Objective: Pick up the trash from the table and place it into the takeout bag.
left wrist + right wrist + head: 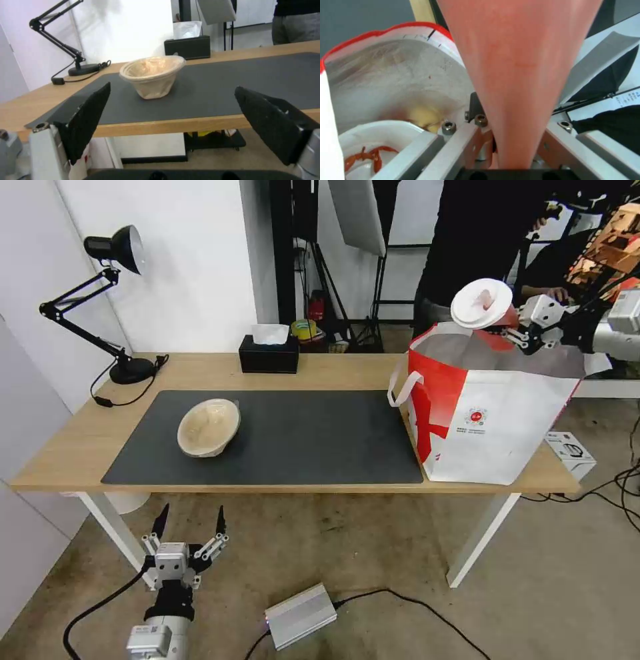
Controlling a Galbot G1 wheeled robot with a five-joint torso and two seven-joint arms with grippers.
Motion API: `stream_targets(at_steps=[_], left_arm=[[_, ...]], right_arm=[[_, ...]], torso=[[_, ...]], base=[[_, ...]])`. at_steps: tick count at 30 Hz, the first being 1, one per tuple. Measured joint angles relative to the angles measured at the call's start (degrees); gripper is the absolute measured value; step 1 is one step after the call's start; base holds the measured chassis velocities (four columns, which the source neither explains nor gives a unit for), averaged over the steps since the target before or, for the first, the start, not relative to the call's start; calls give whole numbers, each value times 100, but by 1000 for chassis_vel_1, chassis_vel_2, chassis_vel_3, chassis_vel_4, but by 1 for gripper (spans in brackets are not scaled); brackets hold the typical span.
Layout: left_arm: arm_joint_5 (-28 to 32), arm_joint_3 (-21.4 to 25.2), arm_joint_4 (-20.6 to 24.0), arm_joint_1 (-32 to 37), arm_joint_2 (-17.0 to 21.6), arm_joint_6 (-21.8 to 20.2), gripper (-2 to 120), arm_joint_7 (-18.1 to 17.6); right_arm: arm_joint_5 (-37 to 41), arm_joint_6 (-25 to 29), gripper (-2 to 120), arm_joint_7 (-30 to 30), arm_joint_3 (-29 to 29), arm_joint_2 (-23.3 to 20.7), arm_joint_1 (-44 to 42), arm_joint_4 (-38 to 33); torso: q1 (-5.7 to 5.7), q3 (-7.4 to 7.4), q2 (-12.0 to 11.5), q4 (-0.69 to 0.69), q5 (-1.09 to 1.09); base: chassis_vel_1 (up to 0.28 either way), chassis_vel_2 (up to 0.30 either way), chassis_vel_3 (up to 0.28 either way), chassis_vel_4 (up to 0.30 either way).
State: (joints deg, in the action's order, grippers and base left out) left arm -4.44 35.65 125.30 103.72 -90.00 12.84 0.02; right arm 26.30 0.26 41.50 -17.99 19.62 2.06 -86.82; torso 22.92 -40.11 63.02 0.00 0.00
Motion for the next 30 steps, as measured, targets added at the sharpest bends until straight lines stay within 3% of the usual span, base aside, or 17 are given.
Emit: stream_targets(at_steps=[12, 23, 25, 30], left_arm=[[-5, 11, 13, 22, -5, 50, 100, 0], [-6, 21, 16, 25, 2, 52, 100, -1], [-6, 22, 13, 23, 2, 53, 100, -1], [-4, 20, -2, 13, 2, 53, 100, -2]], right_arm=[[-248, 91, 4, 186, -8, 38, 52, 161], [-336, 114, 44, 251, -15, 53, 84, 256], [-337, 114, 46, 260, -15, 53, 87, 256], [-347, 122, 69, 380, -79, 57, 163, 320]], torso=[[0, 0, 0, 0, 0], [0, 0, 0, 0, 0], [0, 0, 0, 0, 0], [0, 0, 0, 0, 0]], base=[[0, 0, 0, 0], [0, 0, 0, 0], [0, 0, 0, 0], [0, 0, 0, 0]])
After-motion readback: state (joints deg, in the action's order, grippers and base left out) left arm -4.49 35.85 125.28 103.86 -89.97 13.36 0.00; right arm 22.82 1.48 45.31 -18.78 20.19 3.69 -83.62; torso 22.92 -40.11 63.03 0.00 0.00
